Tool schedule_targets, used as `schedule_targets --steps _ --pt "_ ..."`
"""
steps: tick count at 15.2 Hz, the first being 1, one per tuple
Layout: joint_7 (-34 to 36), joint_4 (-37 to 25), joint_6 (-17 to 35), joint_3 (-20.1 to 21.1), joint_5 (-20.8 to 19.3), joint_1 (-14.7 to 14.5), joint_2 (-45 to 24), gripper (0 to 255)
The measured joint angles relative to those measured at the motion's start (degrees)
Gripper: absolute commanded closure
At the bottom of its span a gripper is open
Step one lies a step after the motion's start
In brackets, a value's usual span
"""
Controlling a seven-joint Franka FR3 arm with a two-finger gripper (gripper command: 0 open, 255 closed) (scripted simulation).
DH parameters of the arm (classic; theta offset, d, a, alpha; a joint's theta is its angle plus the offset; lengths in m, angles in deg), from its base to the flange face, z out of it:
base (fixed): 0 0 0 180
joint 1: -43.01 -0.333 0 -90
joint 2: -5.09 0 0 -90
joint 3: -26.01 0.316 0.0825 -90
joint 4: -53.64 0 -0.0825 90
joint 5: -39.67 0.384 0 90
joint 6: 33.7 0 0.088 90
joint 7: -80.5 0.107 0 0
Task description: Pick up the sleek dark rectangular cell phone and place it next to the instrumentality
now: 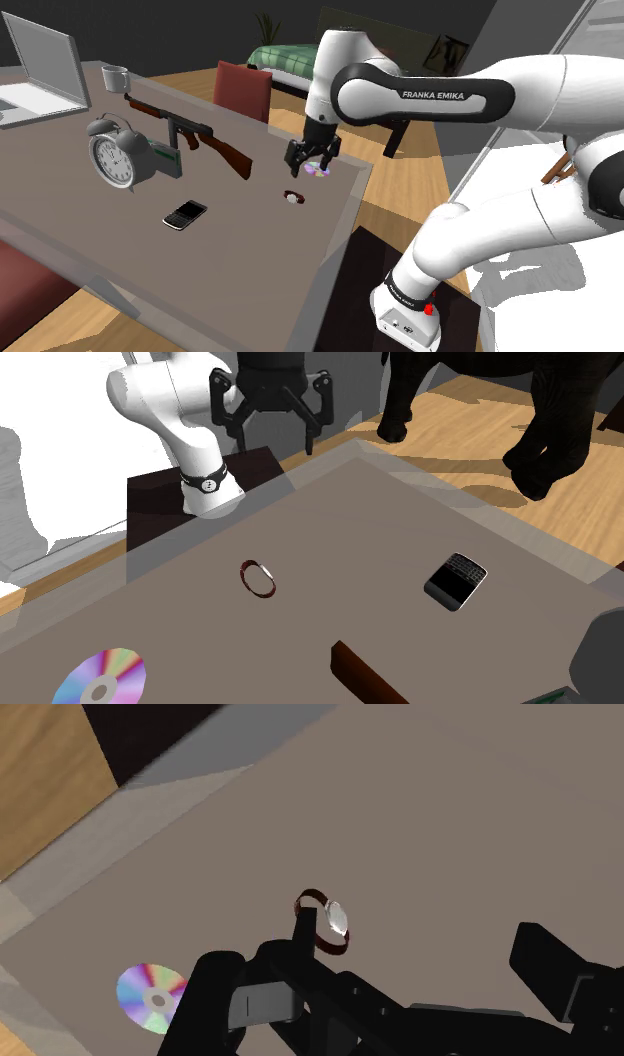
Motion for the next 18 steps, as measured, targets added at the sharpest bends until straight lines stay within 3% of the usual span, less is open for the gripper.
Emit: schedule_targets --steps 5,9,13,18 --pt "13.2 -2.5 5.2 6.6 2.6 1.2 -7.4 0" --pt "23.9 -6.4 9.8 11.6 2.3 3.1 -15.5 0" --pt "35.9 -11.2 14.0 16.3 -0.3 4.7 -24.6 0" --pt "51.6 -19.8 17.6 19.5 -7.8 5.1 -38.1 0"
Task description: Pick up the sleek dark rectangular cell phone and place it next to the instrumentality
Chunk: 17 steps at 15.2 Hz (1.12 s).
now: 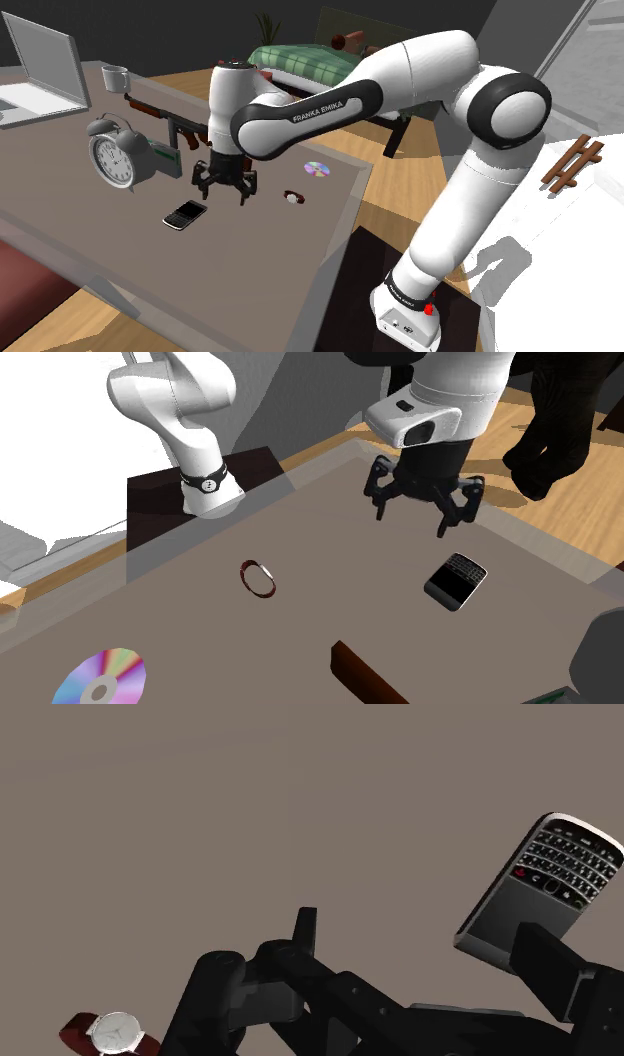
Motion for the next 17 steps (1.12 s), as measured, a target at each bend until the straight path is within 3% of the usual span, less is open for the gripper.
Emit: schedule_targets --steps 8,17 --pt "20.0 -16.8 0.3 -3.2 -10.6 -5.9 -18.9 0" --pt "22.7 -16.3 4.7 -4.8 -13.3 -7.5 -23.3 0"
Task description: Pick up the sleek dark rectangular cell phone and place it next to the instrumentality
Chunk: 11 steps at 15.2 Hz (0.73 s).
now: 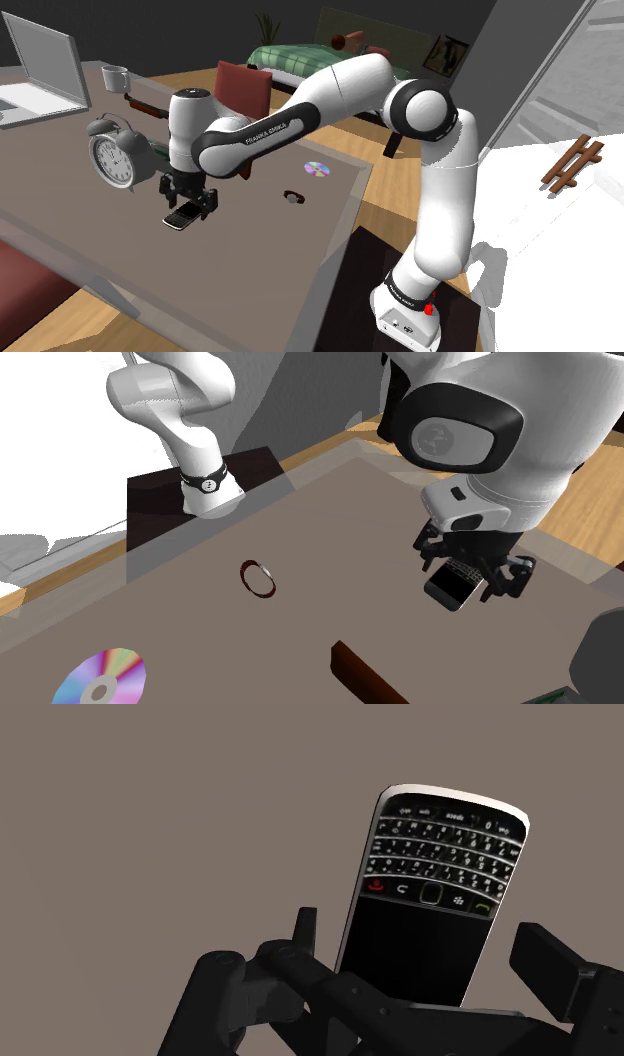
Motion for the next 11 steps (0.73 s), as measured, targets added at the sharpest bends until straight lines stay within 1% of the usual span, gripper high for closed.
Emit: schedule_targets --steps 5,6,11 --pt "0.0 0.0 0.2 -0.1 -0.1 0.0 -0.2 0" --pt "0.0 0.0 0.2 -0.1 -0.1 0.0 -0.2 255" --pt "0.1 0.0 0.2 0.0 -0.1 0.0 -0.1 255"
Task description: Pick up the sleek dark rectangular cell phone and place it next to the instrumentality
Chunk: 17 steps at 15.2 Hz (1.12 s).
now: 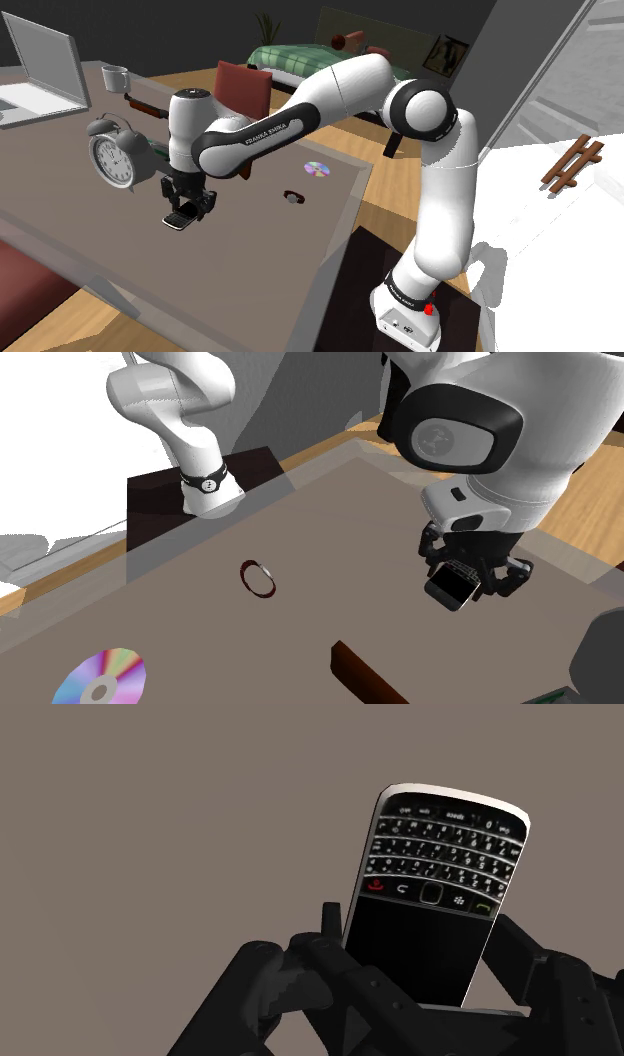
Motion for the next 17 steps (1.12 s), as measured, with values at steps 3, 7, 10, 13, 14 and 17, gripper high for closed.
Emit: schedule_targets --steps 3,7,10,13,14,17 --pt "0.0 0.0 0.0 0.0 0.0 0.0 0.0 255" --pt "-0.2 -0.4 -0.7 0.1 0.3 0.1 0.3 255" --pt "-0.7 -1.0 -2.3 0.6 1.1 0.4 1.4 255" --pt "-1.3 -1.7 -4.2 1.1 2.0 0.9 2.7 255" --pt "-1.3 -2.2 -4.8 1.2 2.2 0.9 3.0 255" --pt "-1.6 -3.5 -6.9 1.6 2.8 0.9 3.8 255"
